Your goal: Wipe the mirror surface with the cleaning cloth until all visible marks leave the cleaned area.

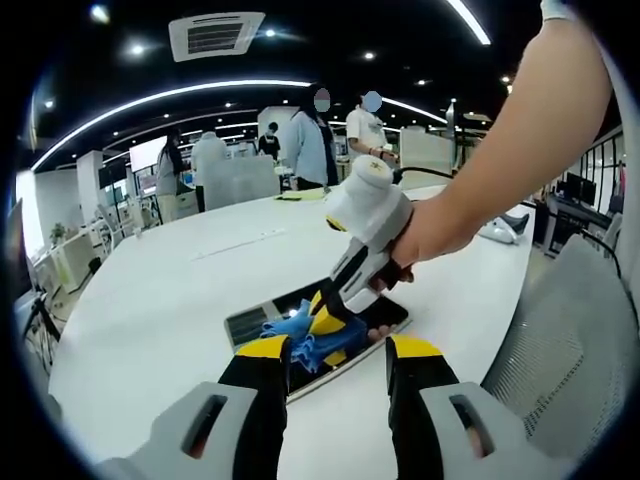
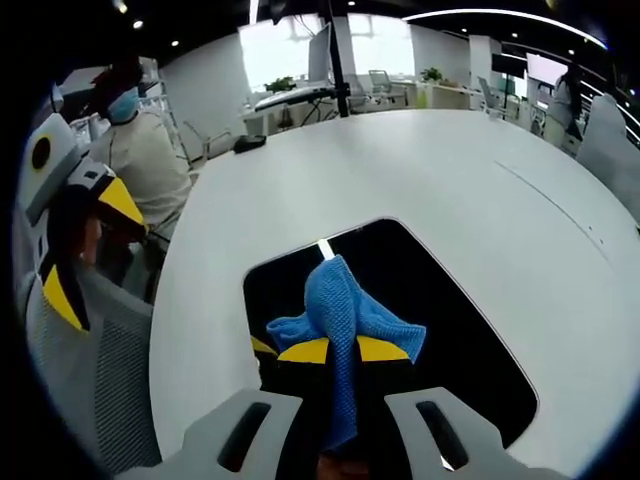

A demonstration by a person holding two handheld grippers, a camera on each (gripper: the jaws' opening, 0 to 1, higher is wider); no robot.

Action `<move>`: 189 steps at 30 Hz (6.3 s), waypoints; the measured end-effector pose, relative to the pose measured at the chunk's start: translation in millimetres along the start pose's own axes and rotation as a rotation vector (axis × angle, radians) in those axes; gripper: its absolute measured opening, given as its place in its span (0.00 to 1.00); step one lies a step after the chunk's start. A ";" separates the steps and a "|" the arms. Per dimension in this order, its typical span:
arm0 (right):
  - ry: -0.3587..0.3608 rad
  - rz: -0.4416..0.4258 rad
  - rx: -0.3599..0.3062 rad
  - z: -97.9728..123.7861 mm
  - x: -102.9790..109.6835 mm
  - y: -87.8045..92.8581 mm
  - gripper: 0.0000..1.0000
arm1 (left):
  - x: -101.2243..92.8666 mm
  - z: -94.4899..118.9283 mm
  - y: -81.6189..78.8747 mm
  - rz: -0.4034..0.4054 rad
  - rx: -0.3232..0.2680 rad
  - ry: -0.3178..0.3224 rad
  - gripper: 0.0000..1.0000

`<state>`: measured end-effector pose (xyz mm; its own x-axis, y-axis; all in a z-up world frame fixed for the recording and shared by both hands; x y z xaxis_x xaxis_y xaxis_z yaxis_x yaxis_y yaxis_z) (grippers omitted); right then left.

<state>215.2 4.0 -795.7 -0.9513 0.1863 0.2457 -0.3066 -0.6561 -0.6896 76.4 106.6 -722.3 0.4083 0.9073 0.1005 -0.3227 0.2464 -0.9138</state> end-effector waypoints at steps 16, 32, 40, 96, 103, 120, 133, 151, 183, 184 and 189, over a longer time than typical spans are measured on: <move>0.011 -0.008 0.005 7.5 -2.7 5.8 0.03 | -0.4 0.4 -1.4 -0.003 -0.007 0.002 0.37; 0.026 -0.019 0.008 16.7 -6.4 13.5 0.03 | -0.4 0.0 -1.1 -0.004 -0.009 0.002 0.38; 0.024 -0.021 0.012 17.4 -6.8 13.9 0.03 | -0.2 0.0 -0.9 -0.003 -0.010 0.000 0.38; 0.052 -0.050 0.000 35.8 -12.6 29.9 0.03 | 0.2 1.0 -1.5 0.001 -0.014 -0.003 0.38; 0.056 -0.052 0.002 37.8 -13.6 31.3 0.03 | 0.2 1.6 -2.4 0.000 -0.014 -0.001 0.38; 0.065 -0.060 0.008 44.1 -15.6 35.9 0.03 | -0.2 2.7 -4.0 0.001 -0.016 0.000 0.38; 0.079 -0.070 0.006 48.9 -17.0 40.2 0.03 | -0.6 2.6 -4.1 -0.002 -0.015 0.002 0.38; 0.089 -0.073 0.012 54.7 -19.1 45.1 0.03 | -0.8 2.4 -4.1 -0.001 -0.014 0.003 0.38; 0.110 -0.084 0.021 65.5 -21.8 54.2 0.04 | -1.4 2.1 -3.6 -0.001 -0.013 0.008 0.38; 0.111 -0.083 0.022 65.8 -21.8 54.5 0.04 | -1.4 2.1 -3.8 -0.001 -0.014 0.008 0.38; 0.117 -0.089 0.025 69.0 -22.0 57.1 0.04 | -1.8 2.2 -3.7 -0.003 -0.014 0.010 0.38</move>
<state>220.9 -88.0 -793.5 -0.9182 0.3274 0.2228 -0.3901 -0.6511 -0.6511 75.1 104.9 -718.3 0.4179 0.9030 0.0992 -0.3097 0.2443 -0.9189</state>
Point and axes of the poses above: the point that each gripper's makers call its tool centre point, and the gripper's own axes: z roughly backward along the fingers, x roughly to its left, y roughly out of its underside, the point moved 7 cm from there along z, roughly backward along the fingers, and after that the axes turned 11 degrees about -y, right-handed, at the moved point
